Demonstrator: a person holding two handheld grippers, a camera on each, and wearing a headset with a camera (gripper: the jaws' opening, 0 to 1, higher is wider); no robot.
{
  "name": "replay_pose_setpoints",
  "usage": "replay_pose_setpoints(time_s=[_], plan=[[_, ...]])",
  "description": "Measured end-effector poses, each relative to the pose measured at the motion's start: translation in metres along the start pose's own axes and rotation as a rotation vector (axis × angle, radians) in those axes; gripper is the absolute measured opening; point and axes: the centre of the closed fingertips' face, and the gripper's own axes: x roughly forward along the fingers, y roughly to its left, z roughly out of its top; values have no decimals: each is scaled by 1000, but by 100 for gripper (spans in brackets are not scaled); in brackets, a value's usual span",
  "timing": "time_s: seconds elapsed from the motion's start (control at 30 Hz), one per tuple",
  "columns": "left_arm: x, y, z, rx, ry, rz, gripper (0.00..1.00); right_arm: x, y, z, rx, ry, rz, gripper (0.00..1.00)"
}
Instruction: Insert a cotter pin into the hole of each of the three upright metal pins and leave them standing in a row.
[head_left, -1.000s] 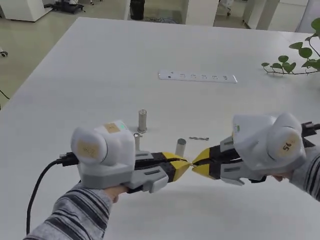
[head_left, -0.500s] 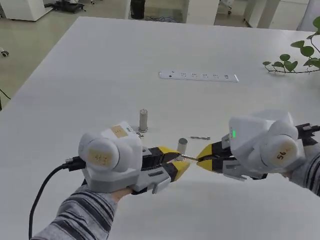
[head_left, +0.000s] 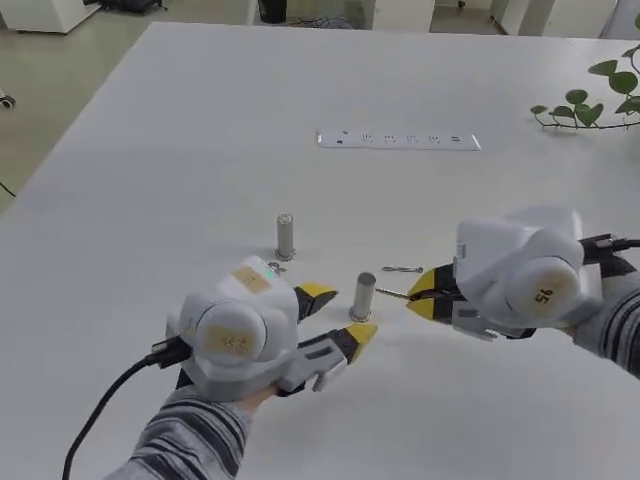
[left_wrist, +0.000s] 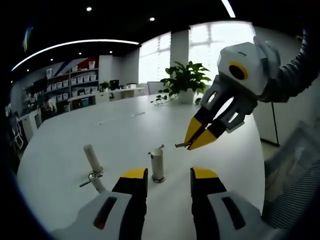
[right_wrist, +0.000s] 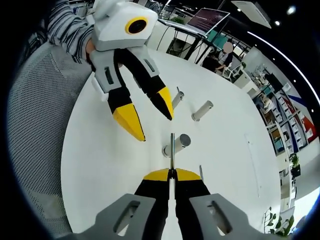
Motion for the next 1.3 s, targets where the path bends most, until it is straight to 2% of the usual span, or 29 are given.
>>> replay_pose_setpoints(time_s=[0.2,0.5,0.57,0.67,0.9,1.0,1.17,1.3], plan=[[11,7,-4,-8,17,29,33,7,-7,-12,34,37,-14,0],[27,17,-8,-38,27,66,30,13,-14,-17,46,59,-10,0],[31,19,-9,-72,21,77,29,15,-14,-17,42,63,-7,0],[35,18,-5,-100,-3,82,27,19,-15,-19,17,85,-9,0],[45,17,-9,-103,18,91,24,24,-14,-18,-21,101,1,0],[49,18,-12,-107,26,95,21,24,-13,-18,-17,101,6,0],[53,19,-15,-153,29,99,19,23,-15,-18,-1,96,5,0],[55,18,-19,-152,42,102,16,25,-15,-19,1,102,9,0]])
